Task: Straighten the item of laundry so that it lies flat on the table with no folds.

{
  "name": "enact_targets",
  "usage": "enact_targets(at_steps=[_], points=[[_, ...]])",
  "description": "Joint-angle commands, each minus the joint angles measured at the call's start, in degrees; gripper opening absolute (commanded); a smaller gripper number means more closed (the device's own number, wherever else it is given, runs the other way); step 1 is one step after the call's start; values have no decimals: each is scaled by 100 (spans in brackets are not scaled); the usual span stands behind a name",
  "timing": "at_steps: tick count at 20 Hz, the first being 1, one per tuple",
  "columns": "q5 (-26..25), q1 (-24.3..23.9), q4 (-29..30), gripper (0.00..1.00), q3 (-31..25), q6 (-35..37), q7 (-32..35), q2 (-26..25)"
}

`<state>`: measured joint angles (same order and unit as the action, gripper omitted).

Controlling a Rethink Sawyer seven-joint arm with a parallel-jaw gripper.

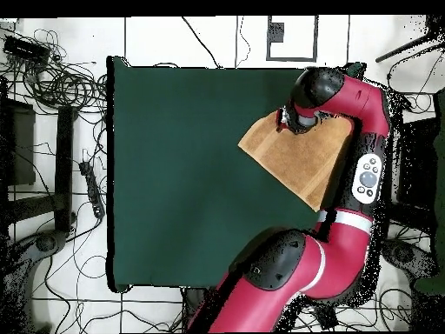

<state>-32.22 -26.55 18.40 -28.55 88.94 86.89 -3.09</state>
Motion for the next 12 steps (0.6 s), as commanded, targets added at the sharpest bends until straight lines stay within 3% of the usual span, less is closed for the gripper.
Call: enact_targets(at_steps=[1,7,12], points=[[218,286,2138,100,710,-2105,2048,434],[354,278,3022,100,1001,-2569,2167,1027],[458,138,3744,100,1108,-3497,2153,1497]])
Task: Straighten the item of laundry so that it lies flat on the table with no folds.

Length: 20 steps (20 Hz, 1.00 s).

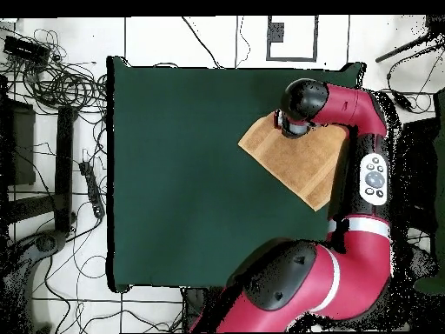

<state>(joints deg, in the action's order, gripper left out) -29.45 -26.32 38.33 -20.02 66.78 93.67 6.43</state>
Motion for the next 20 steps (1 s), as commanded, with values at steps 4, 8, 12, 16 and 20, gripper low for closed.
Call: enact_targets(at_steps=[4,8,12,16,20], points=[[312,69,2132,100,331,-1585,1412,772],[459,-10,2494,100,405,-1819,1242,1010],[564,-57,2724,100,444,-1954,1152,1123],[646,-48,2644,100,493,-2012,1089,980],[707,-37,2449,100,542,-2038,1058,802]])
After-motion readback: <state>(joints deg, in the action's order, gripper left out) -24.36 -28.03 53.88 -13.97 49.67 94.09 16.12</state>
